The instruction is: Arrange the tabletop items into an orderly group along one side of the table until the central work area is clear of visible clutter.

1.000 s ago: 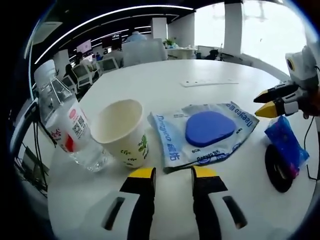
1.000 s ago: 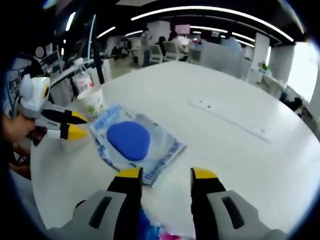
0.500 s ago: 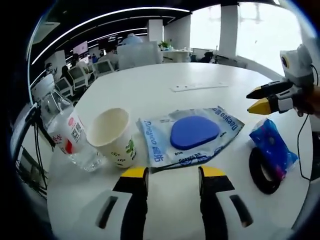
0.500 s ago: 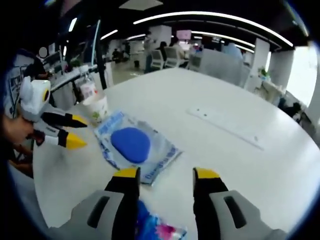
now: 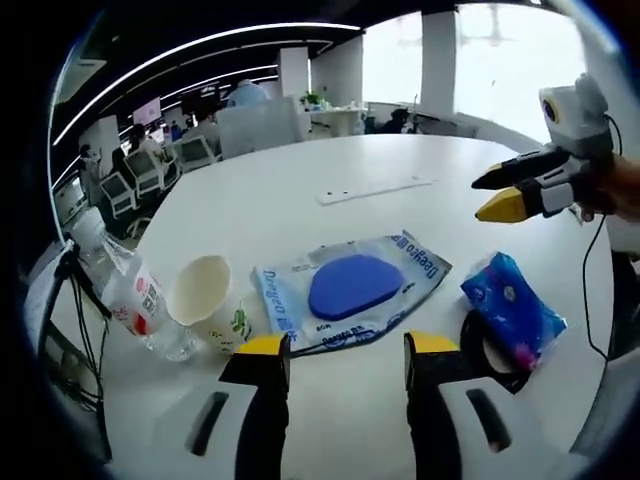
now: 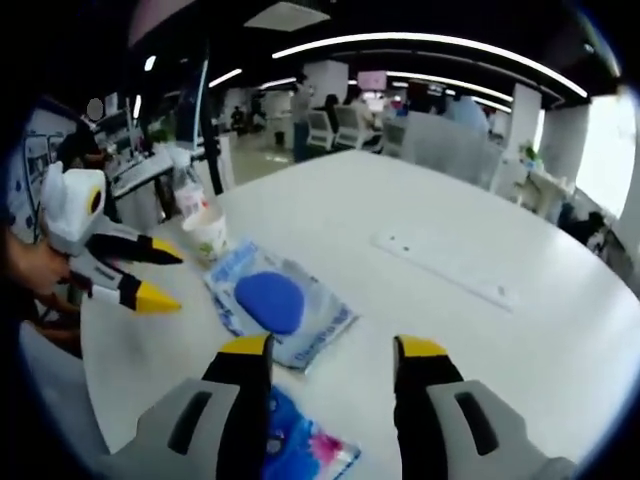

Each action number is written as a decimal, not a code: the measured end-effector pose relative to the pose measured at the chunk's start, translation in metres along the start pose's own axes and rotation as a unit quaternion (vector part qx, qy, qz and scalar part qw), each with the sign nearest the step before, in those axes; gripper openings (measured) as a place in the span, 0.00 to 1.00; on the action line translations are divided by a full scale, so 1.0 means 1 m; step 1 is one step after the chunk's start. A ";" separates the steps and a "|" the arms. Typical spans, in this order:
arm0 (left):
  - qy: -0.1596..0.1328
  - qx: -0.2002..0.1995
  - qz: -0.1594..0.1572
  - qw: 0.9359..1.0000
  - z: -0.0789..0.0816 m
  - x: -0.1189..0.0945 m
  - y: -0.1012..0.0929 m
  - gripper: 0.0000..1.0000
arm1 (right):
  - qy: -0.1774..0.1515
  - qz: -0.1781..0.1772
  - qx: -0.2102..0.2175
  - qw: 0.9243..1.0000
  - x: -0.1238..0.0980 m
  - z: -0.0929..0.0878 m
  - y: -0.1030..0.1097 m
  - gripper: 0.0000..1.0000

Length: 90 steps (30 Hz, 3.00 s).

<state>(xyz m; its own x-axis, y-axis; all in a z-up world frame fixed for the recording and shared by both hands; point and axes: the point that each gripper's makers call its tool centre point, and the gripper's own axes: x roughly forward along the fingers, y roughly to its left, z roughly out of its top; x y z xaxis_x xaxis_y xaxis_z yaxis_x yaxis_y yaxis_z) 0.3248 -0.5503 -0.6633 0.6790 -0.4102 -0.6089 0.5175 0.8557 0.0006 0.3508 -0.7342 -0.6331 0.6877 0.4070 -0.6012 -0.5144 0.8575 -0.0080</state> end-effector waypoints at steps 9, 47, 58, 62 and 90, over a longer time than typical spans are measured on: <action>-0.012 -0.007 -0.002 1.000 0.010 -0.015 -0.007 0.51 | -0.015 0.008 -0.006 1.000 -0.019 0.008 -0.003 0.48; -0.023 0.011 -0.036 0.999 0.003 -0.048 -0.064 0.93 | 0.012 0.039 -0.058 0.997 -0.061 -0.031 -0.008 0.55; -0.025 0.032 -0.053 0.998 -0.001 -0.052 -0.080 0.93 | 0.026 0.051 -0.073 0.996 -0.059 -0.046 -0.010 0.48; -0.021 0.037 -0.056 0.998 -0.006 -0.051 -0.083 0.92 | 0.040 0.058 -0.078 0.994 -0.056 -0.057 -0.009 0.45; -0.007 0.043 -0.098 0.994 -0.033 -0.044 -0.126 0.79 | 0.081 0.103 -0.129 0.983 -0.034 -0.091 -0.004 0.23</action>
<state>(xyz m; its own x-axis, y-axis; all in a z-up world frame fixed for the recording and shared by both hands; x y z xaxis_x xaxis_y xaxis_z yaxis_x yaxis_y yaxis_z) 0.2127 -0.6300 -0.6631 0.5677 -0.5720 -0.5921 0.6829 0.7289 -0.0494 0.2827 -0.7799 -0.6849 0.4756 0.4900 -0.7306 -0.7616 0.6450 -0.0632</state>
